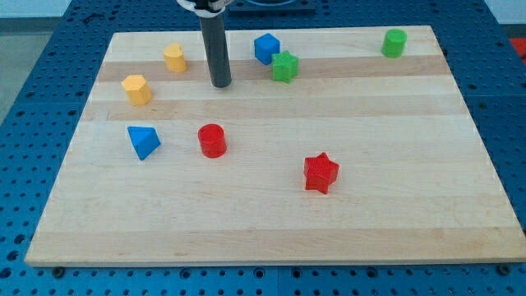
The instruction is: Move yellow heart to top left
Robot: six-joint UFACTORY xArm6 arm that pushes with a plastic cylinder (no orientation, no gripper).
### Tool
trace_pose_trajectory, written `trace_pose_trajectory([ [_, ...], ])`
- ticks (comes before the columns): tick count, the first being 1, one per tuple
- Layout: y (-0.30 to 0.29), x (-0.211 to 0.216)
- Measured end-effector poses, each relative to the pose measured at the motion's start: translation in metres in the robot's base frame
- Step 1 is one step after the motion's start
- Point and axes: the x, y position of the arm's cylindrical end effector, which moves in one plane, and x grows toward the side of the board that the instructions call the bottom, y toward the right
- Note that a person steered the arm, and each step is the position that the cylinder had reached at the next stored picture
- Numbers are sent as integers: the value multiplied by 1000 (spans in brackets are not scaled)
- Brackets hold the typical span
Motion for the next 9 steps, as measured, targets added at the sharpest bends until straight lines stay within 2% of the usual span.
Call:
trace_pose_trajectory([
  [1,-24,-16],
  [3,-28,-16],
  [6,-72,-32],
  [9,-48,-33],
])
